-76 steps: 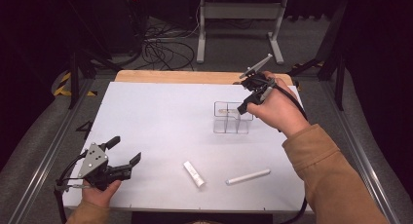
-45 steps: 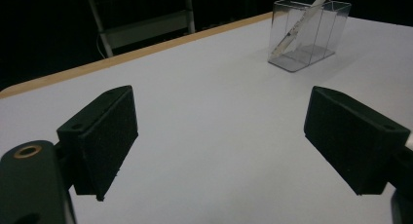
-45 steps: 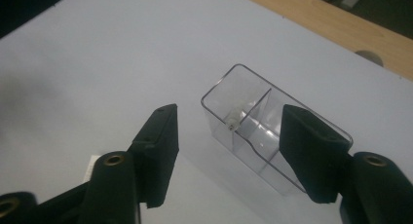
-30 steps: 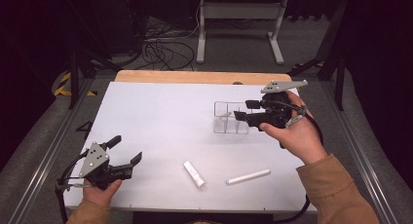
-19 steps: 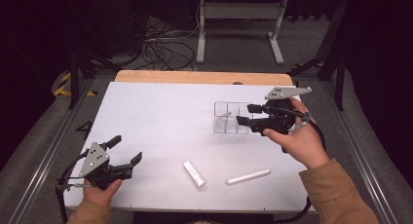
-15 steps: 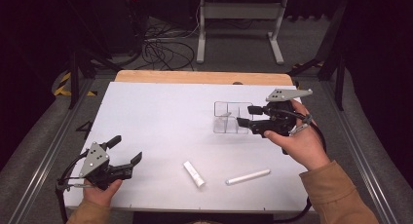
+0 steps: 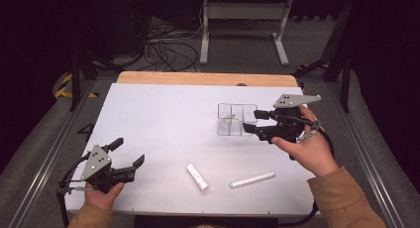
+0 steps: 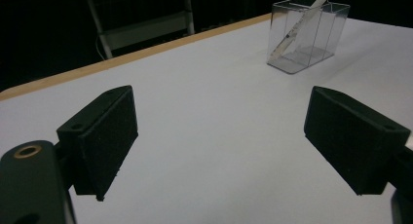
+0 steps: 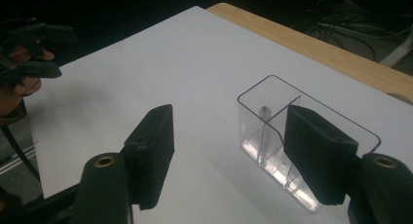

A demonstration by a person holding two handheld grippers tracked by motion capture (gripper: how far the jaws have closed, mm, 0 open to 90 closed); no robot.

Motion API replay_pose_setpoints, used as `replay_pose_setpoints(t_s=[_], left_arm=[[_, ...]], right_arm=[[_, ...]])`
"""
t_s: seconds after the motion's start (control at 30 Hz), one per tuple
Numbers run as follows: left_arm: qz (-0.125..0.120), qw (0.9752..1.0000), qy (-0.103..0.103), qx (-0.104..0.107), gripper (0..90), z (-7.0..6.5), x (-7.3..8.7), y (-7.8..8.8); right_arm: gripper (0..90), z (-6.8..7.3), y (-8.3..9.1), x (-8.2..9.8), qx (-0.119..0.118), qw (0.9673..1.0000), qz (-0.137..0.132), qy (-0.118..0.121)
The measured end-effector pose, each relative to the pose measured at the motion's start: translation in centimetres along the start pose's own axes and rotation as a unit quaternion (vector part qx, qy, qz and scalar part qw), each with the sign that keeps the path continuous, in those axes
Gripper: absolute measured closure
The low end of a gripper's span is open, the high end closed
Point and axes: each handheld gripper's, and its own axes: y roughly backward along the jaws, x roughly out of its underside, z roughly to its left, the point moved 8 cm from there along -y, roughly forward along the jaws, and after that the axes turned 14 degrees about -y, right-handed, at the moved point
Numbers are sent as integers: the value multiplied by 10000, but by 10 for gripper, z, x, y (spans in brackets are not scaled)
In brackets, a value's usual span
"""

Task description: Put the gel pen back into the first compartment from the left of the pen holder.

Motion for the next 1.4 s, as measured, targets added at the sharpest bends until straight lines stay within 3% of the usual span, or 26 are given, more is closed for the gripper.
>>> replay_pose_setpoints(t_s=[0.27,0.53,0.73,0.97,1.07,1.2,1.4], left_arm=[[-15,10000,14,-5,133,0,0,1],[-4,10000,-9,0,132,0,0,1],[-3,10000,-9,8,133,-1,0,0],[-1,10000,-6,6,133,-1,0,0],[1,10000,-7,9,132,-1,0,0],[1,10000,1,1,132,-1,0,0],[3,10000,-2,0,133,-1,0,0]], right_arm=[[358,5,0,17,-81,9985,313,449],[356,5,-4,38,-86,9932,779,856],[356,4,-7,52,-100,9896,1038,991],[366,3,-11,69,-129,9816,1407,1282],[390,0,-13,76,-92,9762,1598,1467],[391,-1,-14,82,-86,9733,1705,1535],[389,-1,-16,84,-112,9730,1741,1508]])
